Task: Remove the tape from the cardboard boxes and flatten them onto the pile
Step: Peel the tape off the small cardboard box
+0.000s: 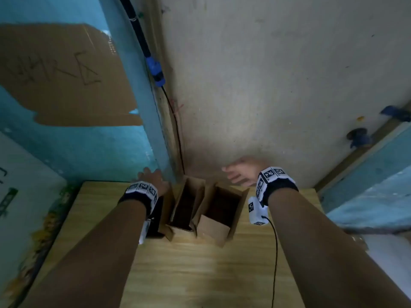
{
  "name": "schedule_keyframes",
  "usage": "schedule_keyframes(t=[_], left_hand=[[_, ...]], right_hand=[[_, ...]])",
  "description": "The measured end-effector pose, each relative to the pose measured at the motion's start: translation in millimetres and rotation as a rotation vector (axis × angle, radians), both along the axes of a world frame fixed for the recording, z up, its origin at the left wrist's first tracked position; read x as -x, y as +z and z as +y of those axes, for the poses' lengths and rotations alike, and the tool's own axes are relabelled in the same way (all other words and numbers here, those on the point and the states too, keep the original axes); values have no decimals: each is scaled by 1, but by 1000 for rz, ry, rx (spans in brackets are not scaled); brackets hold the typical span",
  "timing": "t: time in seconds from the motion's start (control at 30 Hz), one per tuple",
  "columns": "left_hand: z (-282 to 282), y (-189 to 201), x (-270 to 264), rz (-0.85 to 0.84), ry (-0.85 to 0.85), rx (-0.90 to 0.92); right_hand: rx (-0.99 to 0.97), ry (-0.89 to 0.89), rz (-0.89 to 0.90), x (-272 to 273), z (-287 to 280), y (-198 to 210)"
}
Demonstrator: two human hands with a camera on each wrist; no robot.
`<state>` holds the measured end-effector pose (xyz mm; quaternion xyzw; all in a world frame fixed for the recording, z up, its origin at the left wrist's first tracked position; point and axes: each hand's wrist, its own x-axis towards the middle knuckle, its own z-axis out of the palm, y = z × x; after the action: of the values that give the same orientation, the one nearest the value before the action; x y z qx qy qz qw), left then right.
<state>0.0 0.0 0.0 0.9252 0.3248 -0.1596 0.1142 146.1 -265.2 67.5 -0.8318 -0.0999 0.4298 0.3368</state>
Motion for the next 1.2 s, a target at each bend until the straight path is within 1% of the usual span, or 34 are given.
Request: schedule_keyframes(t=[0.1, 0.2, 0.23, 0.27, 0.3, 0.4, 0.47, 0.53, 0.6, 0.67, 0.8, 0.9, 0.93, 1.0, 1.07, 1.13, 1.2], left_hand=[[5, -18, 16, 9, 212, 160], [0, -37, 22, -25, 355, 386], [-1, -40, 23, -34, 388, 424], [-3, -43, 22, -33, 401, 423], [-5, -44, 22, -24, 393, 429], [-12, -43, 19, 6, 301, 453], [-17, -38, 18, 55, 255, 450], [-26, -33, 17, 109, 135, 437], [-34, -31, 15, 119, 24, 397], [-41, -30, 13, 102, -12, 362], [-48, -28, 10, 37, -21, 340], [-51, -27, 2, -4, -71, 326], [-49, -30, -1, -28, -79, 322], [-49, -23, -5, -96, -57, 323], [-47, -8, -3, -210, -24, 328], [-42, 9, 5, -425, 60, 371], [-29, 14, 14, -671, 185, 480]], right_hand=[[12, 0, 4, 3, 7, -3], [5, -7, 32, 11, 17, -6], [4, -10, 41, 14, 20, -7], [2, -4, 48, 16, 22, -9], [-1, -3, 56, 18, 24, -10], [-9, -12, 68, 26, 29, -11], [5, -11, 70, 29, 30, -11], [29, -2, 65, 31, 29, -11], [51, 7, 43, 31, 28, -11], [57, -11, 14, 31, 24, -11], [60, -60, -53, 27, 16, -11], [75, -79, -99, 25, 11, -12], [88, -70, -140, 25, 10, -12], [106, -44, -241, 25, 8, -10], [33, -41, -300, 28, 6, -3], [-79, -51, -306, 31, 5, 2], [-143, -44, -310, 32, 5, 7]])
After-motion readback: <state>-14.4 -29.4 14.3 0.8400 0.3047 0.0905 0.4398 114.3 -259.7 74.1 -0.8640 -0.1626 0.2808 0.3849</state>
